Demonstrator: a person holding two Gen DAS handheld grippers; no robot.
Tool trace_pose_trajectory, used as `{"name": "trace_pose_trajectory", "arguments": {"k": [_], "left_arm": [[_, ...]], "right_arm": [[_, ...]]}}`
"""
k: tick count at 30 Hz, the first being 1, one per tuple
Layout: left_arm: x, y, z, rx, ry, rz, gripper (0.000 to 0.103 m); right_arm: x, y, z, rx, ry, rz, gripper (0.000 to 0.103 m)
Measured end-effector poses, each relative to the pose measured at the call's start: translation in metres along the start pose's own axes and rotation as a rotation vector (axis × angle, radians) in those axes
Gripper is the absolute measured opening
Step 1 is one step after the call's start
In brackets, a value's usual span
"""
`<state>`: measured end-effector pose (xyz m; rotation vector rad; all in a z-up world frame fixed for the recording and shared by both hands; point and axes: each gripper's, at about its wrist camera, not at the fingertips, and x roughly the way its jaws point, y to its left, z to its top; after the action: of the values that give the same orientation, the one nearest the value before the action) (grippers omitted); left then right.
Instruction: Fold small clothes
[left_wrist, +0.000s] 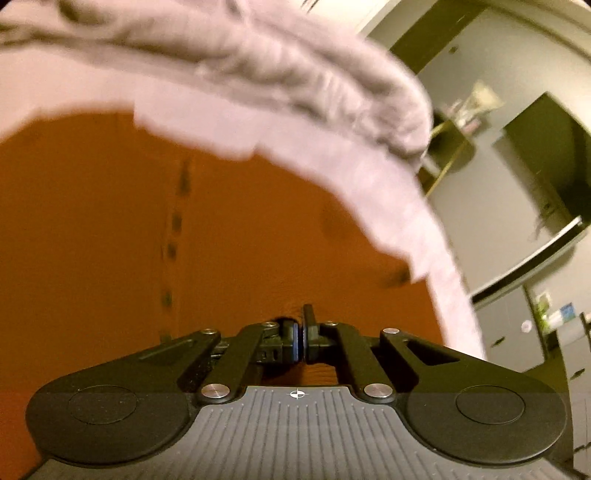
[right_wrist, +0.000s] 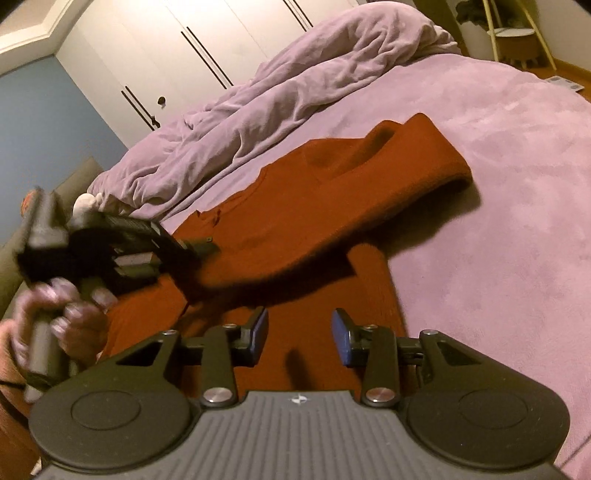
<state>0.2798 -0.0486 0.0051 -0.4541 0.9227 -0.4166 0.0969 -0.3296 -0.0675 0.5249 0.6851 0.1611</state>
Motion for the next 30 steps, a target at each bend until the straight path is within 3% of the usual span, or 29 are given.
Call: {"name": "trace_pose_trajectory", "arguments": {"k": [2,5,8,10,13,14,15,17,20,23,25,30], "left_arm": [[-0.025,0.001,0.015,0.042,-0.077,0.042,0.003],[-0.058,0.013,0.034,0.145,-0.194,0.195,0.003],[-0.064,0.042,0.041,0.182,-0.217,0.372,0.004],[-0.057,0.072,0.039,0.155,-0.177,0.466,0.004],[-0.048,0.112,0.029,0.035,-0.088,0.469,0.015],[-0.051,0.123,0.026,0.003,-0.09,0.454,0.026],[-0.052,0.131,0.023,-0.031,-0.094,0.437,0.045],[-0.054,0.142,0.02,-0.083,-0.105,0.389,0.056],[-0.053,0.15,0.026,-0.097,-0.095,0.36,0.047],[-0.045,0.148,0.028,-0.039,-0.07,0.398,0.012],[-0.042,0.142,0.029,0.004,-0.079,0.392,0.009],[-0.052,0.111,0.039,0.196,-0.202,0.42,0.009]], "right_arm": [[0.001,0.002,0.004,-0.009,0.0,0.0,0.037],[0.007,0.008,0.011,-0.028,-0.005,-0.01,0.037],[0.016,0.012,0.016,-0.028,0.009,-0.014,0.041],[0.021,0.016,0.018,-0.026,0.011,-0.013,0.042],[0.032,0.018,0.022,-0.01,0.024,-0.003,0.044],[0.035,0.019,0.024,-0.002,0.028,0.0,0.045],[0.039,0.018,0.025,0.011,0.034,0.001,0.045],[0.046,0.016,0.029,0.036,0.039,0.004,0.045],[0.057,0.012,0.037,0.08,0.035,-0.002,0.045],[0.069,0.005,0.051,0.142,0.014,-0.011,0.045],[0.077,-0.002,0.059,0.195,0.004,-0.01,0.045],[0.099,-0.014,0.073,0.306,0.004,-0.011,0.042]]}}
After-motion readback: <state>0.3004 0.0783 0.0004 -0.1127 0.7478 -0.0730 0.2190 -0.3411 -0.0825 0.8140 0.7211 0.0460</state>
